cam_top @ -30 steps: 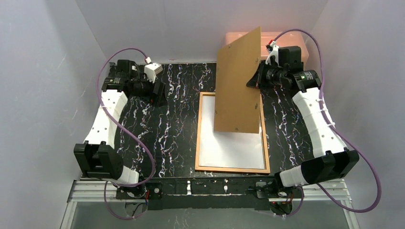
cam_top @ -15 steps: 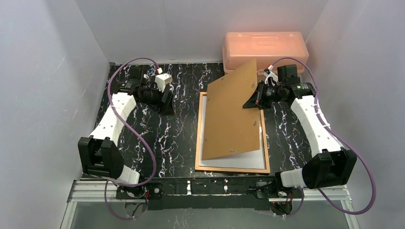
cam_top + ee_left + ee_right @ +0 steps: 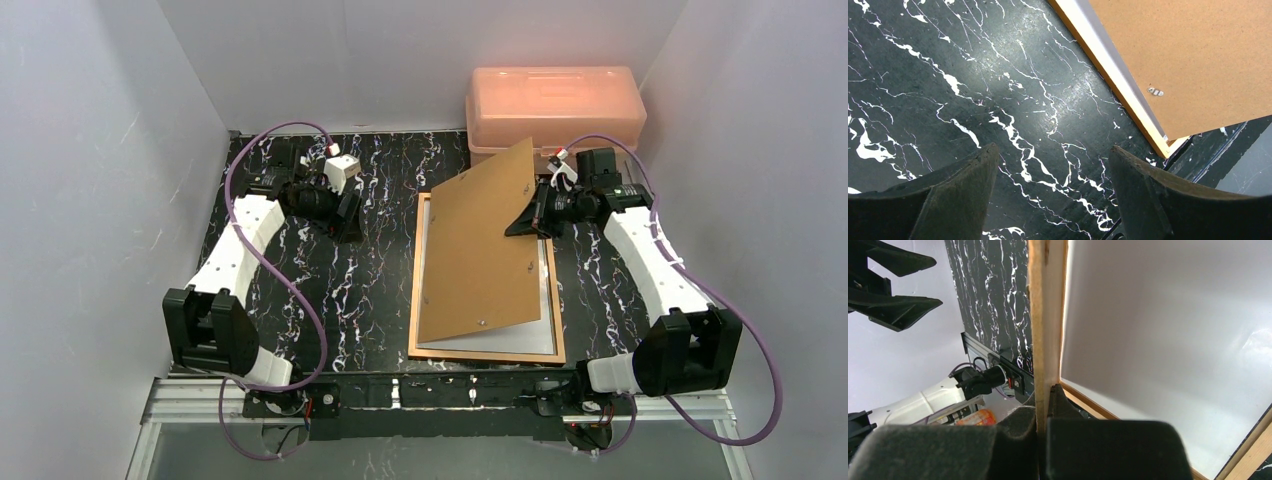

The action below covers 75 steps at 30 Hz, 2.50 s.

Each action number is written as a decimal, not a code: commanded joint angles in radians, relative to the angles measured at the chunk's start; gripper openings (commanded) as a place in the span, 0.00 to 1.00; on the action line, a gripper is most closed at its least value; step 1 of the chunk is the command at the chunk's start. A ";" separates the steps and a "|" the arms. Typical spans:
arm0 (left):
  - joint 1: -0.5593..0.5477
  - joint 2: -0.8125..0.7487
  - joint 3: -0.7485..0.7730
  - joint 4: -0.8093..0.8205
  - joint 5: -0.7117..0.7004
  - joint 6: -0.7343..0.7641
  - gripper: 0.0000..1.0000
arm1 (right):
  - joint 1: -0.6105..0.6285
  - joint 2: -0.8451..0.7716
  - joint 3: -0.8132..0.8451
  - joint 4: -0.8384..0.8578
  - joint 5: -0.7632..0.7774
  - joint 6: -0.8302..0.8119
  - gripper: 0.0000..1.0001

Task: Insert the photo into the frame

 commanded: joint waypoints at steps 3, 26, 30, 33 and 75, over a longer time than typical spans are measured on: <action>-0.002 -0.057 -0.020 -0.026 0.006 0.011 0.77 | -0.006 -0.041 -0.013 0.084 -0.074 0.005 0.01; -0.002 -0.050 -0.003 -0.029 -0.005 -0.009 0.76 | -0.006 -0.046 -0.097 0.118 -0.101 -0.018 0.01; -0.002 -0.057 -0.005 -0.029 -0.004 -0.013 0.76 | -0.006 -0.044 -0.102 0.114 -0.101 -0.027 0.01; -0.002 -0.061 -0.010 -0.029 -0.005 -0.013 0.76 | -0.007 -0.044 -0.108 0.111 -0.102 -0.033 0.01; 0.003 0.021 0.072 -0.117 -0.052 -0.035 0.75 | 0.086 0.098 -0.166 0.317 -0.071 0.054 0.01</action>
